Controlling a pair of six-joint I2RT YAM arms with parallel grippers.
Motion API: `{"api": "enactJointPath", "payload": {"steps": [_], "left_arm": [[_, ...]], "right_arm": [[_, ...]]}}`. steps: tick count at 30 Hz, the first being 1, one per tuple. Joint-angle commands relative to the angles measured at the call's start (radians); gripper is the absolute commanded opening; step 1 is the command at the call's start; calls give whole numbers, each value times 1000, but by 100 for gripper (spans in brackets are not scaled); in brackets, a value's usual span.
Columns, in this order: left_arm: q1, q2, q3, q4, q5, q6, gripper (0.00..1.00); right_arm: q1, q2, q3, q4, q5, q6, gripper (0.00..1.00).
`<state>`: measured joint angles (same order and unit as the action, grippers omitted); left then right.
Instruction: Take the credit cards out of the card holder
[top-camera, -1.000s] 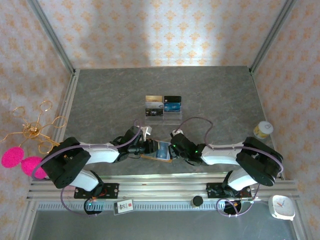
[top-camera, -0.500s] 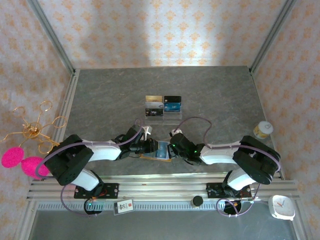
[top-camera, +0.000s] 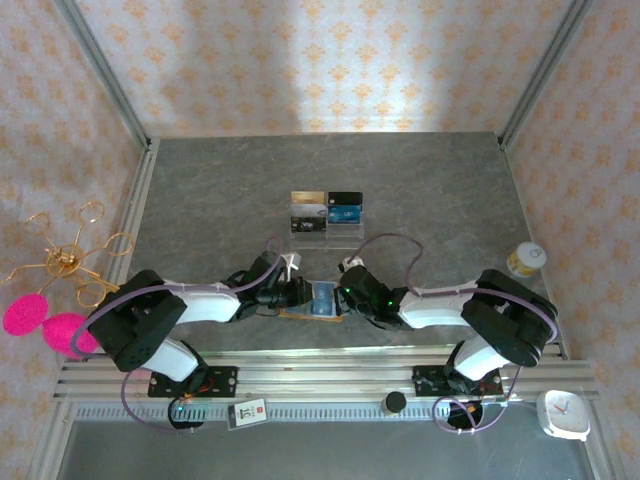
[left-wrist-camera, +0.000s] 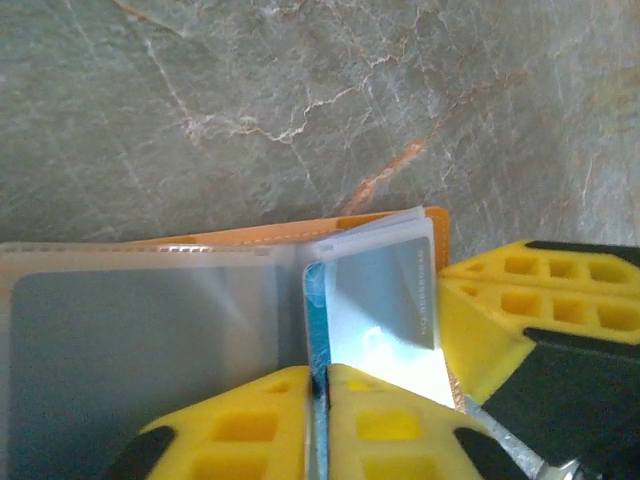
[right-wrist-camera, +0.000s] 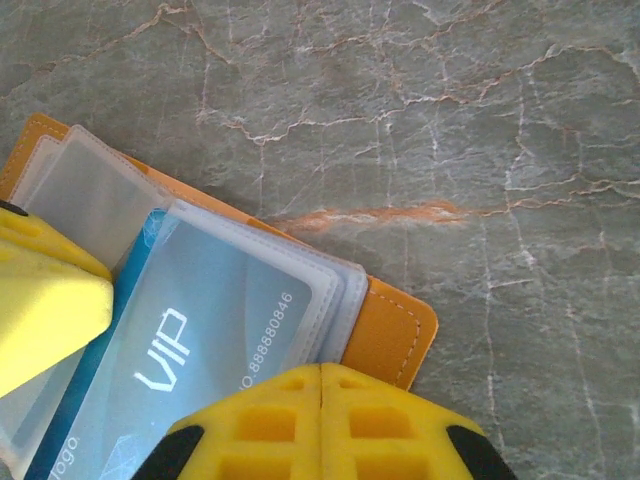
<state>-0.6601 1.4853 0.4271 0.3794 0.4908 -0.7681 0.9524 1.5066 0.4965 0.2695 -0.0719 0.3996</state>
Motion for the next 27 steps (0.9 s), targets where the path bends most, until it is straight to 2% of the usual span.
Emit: {"api": "enactJointPath", "payload": {"steps": [1, 13, 16, 18, 20, 23, 25, 27], "left_arm": [[4, -17, -29, 32, -4, -8, 0], [22, -183, -108, 13, -26, -5, 0], [22, -166, -116, 96, 25, -20, 1], [20, -154, -113, 149, 42, -33, 21], [21, -155, -98, 131, 18, -23, 28], [21, -174, -73, 71, -21, 2, 29], [21, -193, -62, 42, -42, 17, 30], [21, -211, -56, 16, -69, 29, 30]], "right_arm": [[-3, 12, -29, -66, -2, 11, 4], [-3, 13, -38, -74, 25, 29, 4], [-3, 16, -42, -50, -5, 18, 5], [-5, 28, -40, -42, -15, 7, 5], [-13, 48, -37, -44, -12, 7, 5], [-15, 29, -41, -36, -27, 1, 11], [-14, -32, -37, -46, -33, -10, 19], [-14, -102, -17, -89, -10, -28, 20]]}}
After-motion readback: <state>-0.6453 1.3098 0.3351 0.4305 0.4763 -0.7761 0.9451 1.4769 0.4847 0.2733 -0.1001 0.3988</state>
